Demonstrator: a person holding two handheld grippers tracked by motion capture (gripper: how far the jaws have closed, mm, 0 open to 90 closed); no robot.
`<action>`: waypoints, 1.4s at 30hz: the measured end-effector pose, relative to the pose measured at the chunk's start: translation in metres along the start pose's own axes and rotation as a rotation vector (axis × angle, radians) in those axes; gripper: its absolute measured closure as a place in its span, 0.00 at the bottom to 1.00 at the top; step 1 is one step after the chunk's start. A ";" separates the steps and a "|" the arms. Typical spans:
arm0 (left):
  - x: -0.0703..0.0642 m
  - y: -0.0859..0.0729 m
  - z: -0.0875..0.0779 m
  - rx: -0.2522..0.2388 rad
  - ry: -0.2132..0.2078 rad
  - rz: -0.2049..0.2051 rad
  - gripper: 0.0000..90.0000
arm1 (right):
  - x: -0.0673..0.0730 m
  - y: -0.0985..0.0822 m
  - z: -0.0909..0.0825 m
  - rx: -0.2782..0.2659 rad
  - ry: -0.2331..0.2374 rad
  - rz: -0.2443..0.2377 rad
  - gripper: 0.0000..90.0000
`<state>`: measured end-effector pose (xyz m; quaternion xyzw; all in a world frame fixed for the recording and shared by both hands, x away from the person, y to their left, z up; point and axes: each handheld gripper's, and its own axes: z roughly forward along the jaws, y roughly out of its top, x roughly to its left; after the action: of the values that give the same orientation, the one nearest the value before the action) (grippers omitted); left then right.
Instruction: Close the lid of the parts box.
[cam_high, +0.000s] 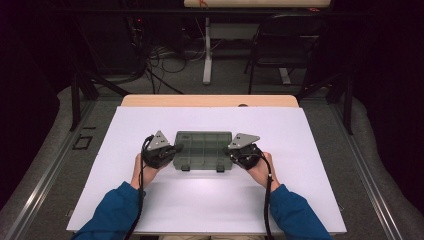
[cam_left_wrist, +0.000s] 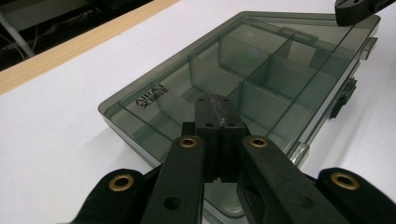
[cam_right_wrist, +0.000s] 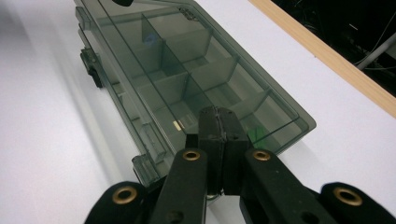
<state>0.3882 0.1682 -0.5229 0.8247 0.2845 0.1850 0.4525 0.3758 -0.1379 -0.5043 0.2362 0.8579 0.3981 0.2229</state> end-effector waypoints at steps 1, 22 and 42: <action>0.000 -0.001 0.001 0.000 0.002 0.001 1.00 | 0.000 -0.001 0.001 0.004 0.003 0.010 1.00; -0.005 -0.010 0.012 0.043 0.003 -0.010 1.00 | -0.004 -0.010 0.017 0.075 0.065 0.092 1.00; -0.014 0.002 -0.030 -0.100 0.078 -0.048 0.21 | 0.001 -0.001 -0.018 -0.108 0.038 0.135 0.42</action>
<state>0.3610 0.1773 -0.5066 0.7861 0.3121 0.2199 0.4861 0.3646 -0.1479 -0.4949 0.2736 0.8214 0.4623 0.1918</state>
